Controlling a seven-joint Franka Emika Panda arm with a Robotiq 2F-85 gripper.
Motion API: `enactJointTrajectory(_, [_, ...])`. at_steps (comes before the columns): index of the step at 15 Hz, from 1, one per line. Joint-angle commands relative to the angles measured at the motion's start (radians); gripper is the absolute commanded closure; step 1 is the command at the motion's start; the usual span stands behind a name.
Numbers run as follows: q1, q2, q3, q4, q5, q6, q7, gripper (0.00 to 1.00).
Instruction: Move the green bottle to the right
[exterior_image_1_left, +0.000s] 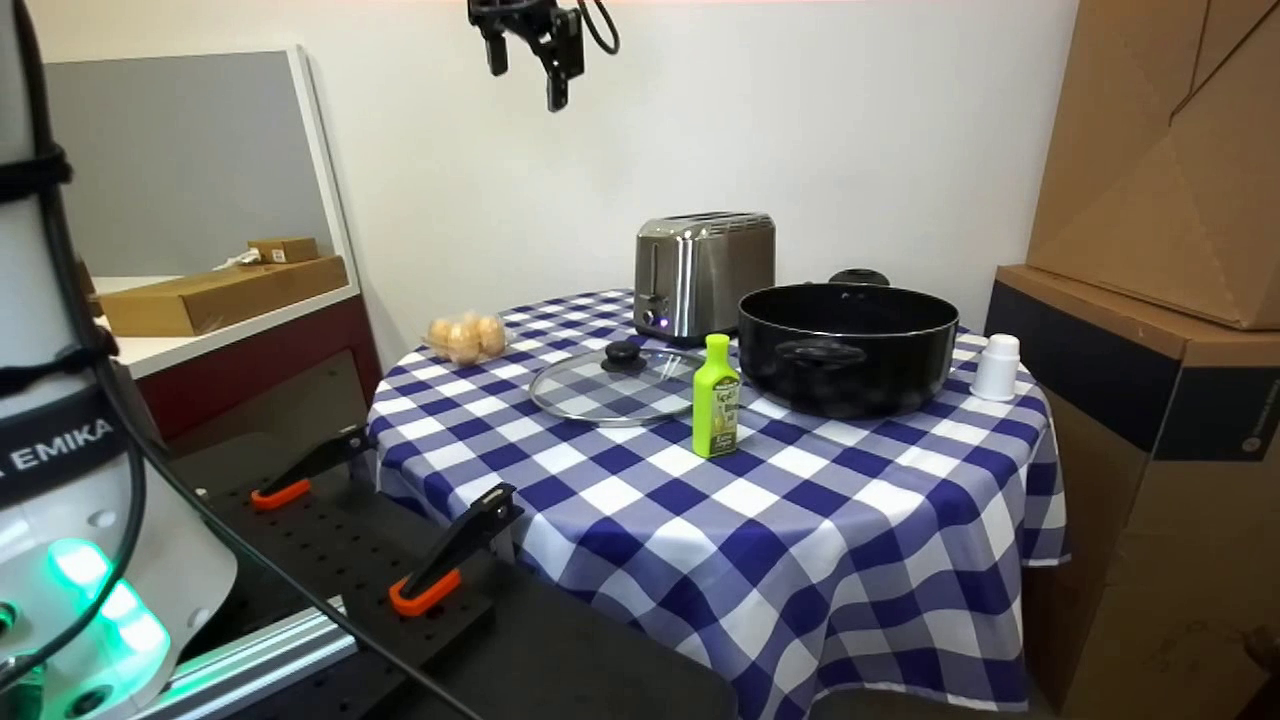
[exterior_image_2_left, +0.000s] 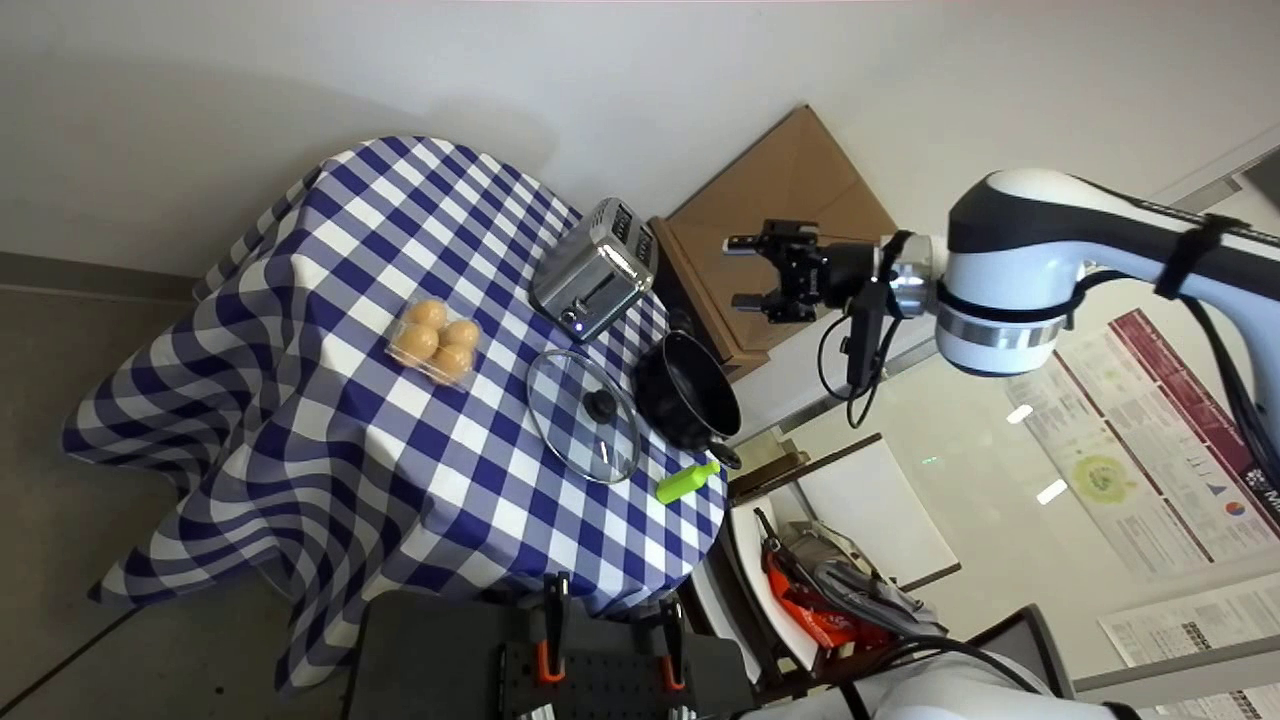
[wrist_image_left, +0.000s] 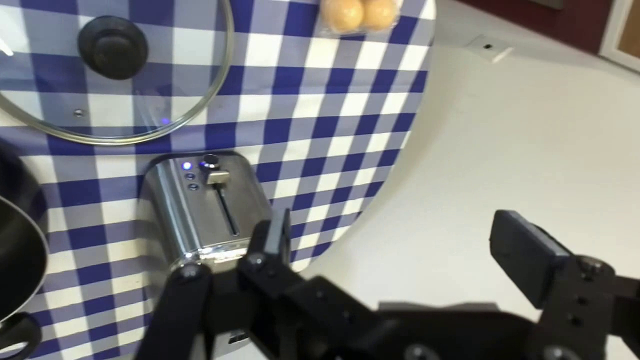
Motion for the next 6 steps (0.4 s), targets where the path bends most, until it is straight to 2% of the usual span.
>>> enactJointTrajectory(1, [0.005,-0.132,-0.073,-0.003,0.069,-0.184,-0.061,0.00])
enactJointTrajectory(2, [-0.017,-0.072,-0.028,0.004,0.038,-0.118,-0.031,0.00])
enactJointTrajectory(6, [-0.027,-0.086,-0.025,0.001,0.038,-0.132,-0.032,0.00])
